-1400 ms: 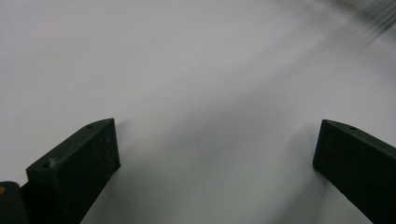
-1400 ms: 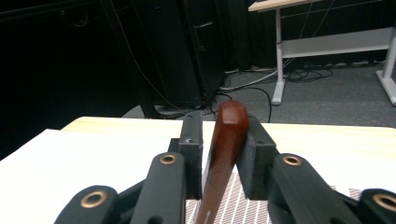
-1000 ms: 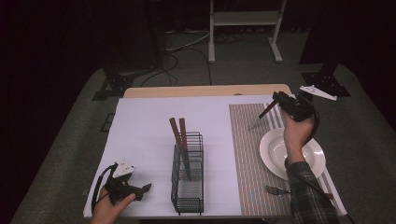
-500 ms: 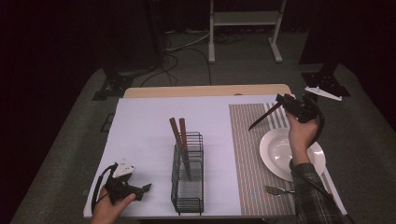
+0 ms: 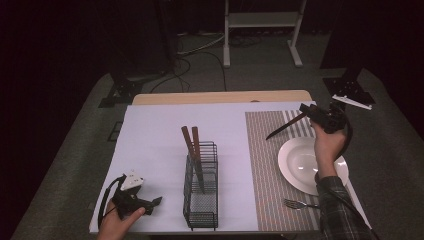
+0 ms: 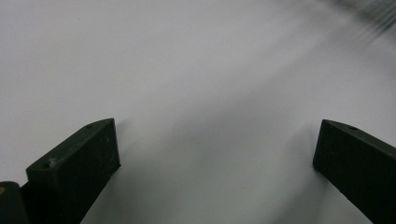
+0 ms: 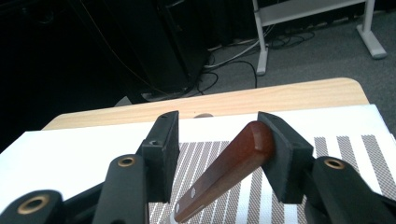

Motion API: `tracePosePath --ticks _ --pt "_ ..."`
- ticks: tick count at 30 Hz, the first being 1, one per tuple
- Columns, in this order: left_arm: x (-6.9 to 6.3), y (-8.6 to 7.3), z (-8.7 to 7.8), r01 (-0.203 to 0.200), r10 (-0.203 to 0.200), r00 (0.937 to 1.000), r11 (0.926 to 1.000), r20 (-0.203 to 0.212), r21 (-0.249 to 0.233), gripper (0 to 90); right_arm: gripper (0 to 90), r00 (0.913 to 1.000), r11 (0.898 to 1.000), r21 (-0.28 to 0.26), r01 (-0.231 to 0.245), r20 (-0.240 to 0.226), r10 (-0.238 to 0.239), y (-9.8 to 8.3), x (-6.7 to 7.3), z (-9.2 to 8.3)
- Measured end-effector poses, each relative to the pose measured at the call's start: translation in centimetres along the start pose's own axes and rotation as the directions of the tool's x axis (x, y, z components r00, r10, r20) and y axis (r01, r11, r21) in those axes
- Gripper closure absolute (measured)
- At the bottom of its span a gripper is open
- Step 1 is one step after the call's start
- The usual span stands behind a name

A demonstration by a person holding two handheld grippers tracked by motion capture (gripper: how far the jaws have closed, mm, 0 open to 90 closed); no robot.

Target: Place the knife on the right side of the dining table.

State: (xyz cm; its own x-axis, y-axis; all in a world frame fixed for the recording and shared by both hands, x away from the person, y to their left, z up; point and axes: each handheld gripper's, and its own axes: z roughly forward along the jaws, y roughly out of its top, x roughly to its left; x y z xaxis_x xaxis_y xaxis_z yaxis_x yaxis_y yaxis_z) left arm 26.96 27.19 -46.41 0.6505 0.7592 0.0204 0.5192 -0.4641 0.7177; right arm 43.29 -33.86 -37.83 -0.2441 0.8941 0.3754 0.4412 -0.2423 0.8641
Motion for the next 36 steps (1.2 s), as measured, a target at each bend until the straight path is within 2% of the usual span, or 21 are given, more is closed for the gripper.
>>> tracePosePath --ticks 12,23,36 --pt "0.0 0.0 0.0 0.000 0.000 1.0000 1.0000 0.000 0.001 0.0 40.2 0.9994 0.999 0.043 -0.025 0.025 0.024 -0.9 -1.5 -0.1" --pt "0.0 0.0 0.0 0.001 -0.001 1.0000 1.0000 0.000 0.000 0.0 34.4 0.9972 0.992 0.106 -0.063 0.046 0.058 -1.7 -2.9 -0.1" --pt "0.0 0.0 0.0 0.001 -0.001 1.0000 1.0000 0.000 0.001 0.0 32.6 0.9951 0.982 0.180 -0.061 0.088 0.046 -2.8 -4.2 0.0"
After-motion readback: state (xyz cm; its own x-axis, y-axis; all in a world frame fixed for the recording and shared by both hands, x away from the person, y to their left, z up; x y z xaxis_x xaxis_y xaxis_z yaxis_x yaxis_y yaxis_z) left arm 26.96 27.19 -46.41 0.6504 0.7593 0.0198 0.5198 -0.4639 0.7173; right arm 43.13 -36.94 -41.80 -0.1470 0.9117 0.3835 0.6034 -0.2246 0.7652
